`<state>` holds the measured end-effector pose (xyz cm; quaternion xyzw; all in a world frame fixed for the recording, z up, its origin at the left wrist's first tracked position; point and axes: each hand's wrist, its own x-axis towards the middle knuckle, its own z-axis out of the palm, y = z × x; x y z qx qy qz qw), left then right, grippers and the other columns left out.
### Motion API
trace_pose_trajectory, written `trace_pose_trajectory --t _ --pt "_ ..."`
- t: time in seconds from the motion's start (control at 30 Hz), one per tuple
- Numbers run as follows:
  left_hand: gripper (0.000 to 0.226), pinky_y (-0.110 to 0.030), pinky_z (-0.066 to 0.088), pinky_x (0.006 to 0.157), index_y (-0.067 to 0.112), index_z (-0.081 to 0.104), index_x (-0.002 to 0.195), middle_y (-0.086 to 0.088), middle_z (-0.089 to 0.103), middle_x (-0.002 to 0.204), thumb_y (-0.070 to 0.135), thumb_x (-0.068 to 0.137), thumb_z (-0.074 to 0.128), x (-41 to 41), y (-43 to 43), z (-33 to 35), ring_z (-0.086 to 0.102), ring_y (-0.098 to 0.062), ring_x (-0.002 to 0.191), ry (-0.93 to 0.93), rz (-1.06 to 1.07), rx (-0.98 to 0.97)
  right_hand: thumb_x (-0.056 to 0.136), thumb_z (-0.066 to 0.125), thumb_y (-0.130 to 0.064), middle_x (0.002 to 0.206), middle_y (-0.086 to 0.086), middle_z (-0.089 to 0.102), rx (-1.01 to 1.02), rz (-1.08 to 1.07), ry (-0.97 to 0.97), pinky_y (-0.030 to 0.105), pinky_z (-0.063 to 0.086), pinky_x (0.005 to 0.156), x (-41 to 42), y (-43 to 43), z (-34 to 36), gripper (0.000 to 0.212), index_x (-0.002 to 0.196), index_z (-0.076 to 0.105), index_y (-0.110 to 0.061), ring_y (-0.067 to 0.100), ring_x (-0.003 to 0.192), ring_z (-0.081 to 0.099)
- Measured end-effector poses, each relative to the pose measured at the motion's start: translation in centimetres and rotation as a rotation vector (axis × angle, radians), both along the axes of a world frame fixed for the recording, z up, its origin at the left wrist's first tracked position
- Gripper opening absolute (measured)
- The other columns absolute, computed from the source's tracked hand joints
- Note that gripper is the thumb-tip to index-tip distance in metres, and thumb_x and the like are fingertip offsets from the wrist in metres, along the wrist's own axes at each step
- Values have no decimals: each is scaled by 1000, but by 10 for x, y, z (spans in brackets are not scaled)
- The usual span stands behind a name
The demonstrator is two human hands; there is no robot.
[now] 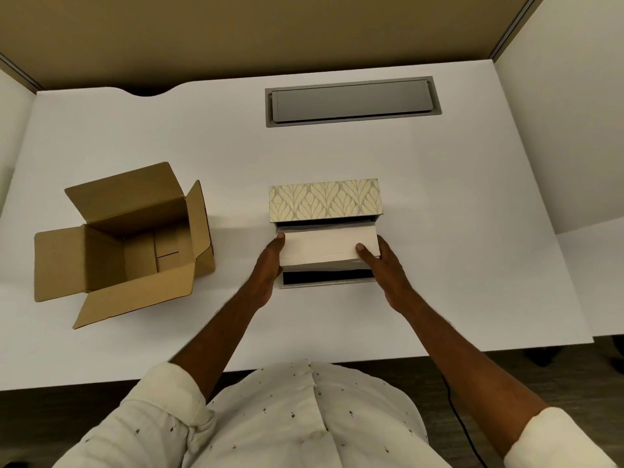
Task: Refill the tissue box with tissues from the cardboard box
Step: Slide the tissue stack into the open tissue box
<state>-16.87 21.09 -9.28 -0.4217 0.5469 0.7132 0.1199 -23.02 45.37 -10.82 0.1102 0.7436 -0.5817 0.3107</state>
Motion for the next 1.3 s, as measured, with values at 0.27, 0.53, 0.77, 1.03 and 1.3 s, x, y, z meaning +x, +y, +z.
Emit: trace_pose_trajectory --t 0.27,0.53,0.77,1.03,1.3 --pt "40 -34 43 111 17 52 138 -3 55 138 36 104 52 30 9 21 51 -17 130 314 -135 -806 85 75 -55 128 -1 62 581 349 1025 27 40 99 15 36 18 56 127 58 -21 16 118 57" --pt "95 -39 25 124 17 22 158 -5 24 165 57 85 68 10 13 20 24 -25 150 572 -1191 -1272 80 83 -36 153 9 51 715 906 1141 42 37 117 -16 8 29 75 144 51 -13 28 139 48" --pt "125 -45 23 122 4 11 159 -16 25 163 58 70 81 -19 11 7 28 -34 148 381 -1389 -1472 78 84 -32 150 11 51 795 1024 998 43 43 107 -28 -4 35 70 138 54 -13 31 135 51" --pt "118 -49 32 118 8 23 154 -15 31 158 52 65 86 -47 20 9 33 -35 145 333 -1438 -1406 71 88 -49 159 9 42 647 976 943 43 37 118 -33 -8 41 100 152 40 -12 28 145 41" --pt "125 -47 37 113 15 20 155 -11 37 156 56 59 88 -46 12 8 40 -32 140 297 -1375 -1323 60 92 -54 167 12 25 708 1092 912 45 25 125 -44 -27 37 134 161 17 -8 30 154 23"
